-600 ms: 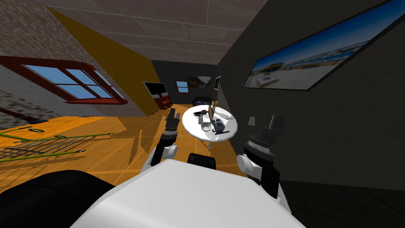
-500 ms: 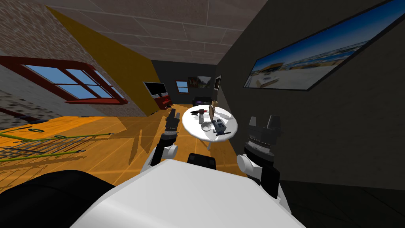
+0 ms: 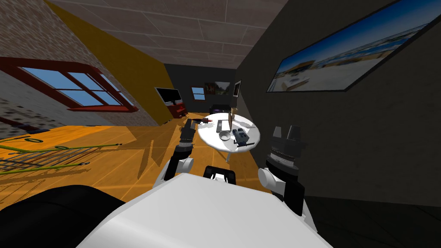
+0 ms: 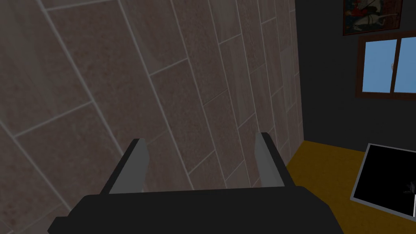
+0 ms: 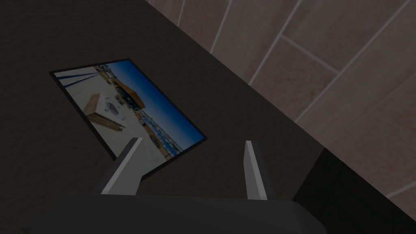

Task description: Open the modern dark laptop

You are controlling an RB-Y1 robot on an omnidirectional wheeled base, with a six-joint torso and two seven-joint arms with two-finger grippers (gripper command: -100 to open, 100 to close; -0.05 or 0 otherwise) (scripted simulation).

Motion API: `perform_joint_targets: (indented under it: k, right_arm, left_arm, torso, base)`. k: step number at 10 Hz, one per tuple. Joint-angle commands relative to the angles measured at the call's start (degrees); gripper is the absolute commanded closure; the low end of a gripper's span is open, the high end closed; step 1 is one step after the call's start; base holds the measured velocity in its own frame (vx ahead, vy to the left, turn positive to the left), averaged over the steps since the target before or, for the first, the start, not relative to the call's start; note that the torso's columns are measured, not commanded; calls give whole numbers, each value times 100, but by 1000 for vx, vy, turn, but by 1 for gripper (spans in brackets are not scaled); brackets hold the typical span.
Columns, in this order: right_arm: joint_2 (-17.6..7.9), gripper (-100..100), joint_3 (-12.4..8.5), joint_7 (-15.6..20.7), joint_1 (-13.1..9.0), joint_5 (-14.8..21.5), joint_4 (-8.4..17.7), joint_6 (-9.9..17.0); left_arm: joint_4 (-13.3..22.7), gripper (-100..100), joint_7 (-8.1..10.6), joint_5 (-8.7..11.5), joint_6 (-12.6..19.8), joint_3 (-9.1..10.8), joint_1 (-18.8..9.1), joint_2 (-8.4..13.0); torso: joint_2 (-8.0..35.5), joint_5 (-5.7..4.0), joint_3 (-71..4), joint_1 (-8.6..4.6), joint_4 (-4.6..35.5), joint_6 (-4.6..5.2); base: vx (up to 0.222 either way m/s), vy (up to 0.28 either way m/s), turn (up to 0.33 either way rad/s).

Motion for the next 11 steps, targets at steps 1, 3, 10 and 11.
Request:
perform_joint_targets:
  k: [1, 3, 10, 11]
  right_arm:
    - [0, 0, 0, 0, 0, 0, 0, 0]
    - [0, 0, 0, 0, 0, 0, 0, 0]
    - [2, 0, 2, 0, 0, 0, 3, 1]
    - [2, 0, 2, 0, 0, 0, 3, 1]
  left_arm:
    - [0, 0, 0, 0, 0, 0, 0, 0]
    - [0, 0, 0, 0, 0, 0, 0, 0]
    - [547, -100, 32, 175, 446, 160, -854, 784]
    - [659, -100, 42, 208, 537, 194, -1041, 841]
  torso:
    - [424, 0, -845, 0, 423, 0]
    - [1270, 0, -2537, 0, 1269, 0]
    - [1950, -1, -3927, -6, 1957, 0]
    - [1951, -4, -3926, -13, 1958, 0]
  base:
    - [0, 0, 0]
    - [0, 0, 0]
    - [-89, -111, -15]
    - [-67, -181, -26]
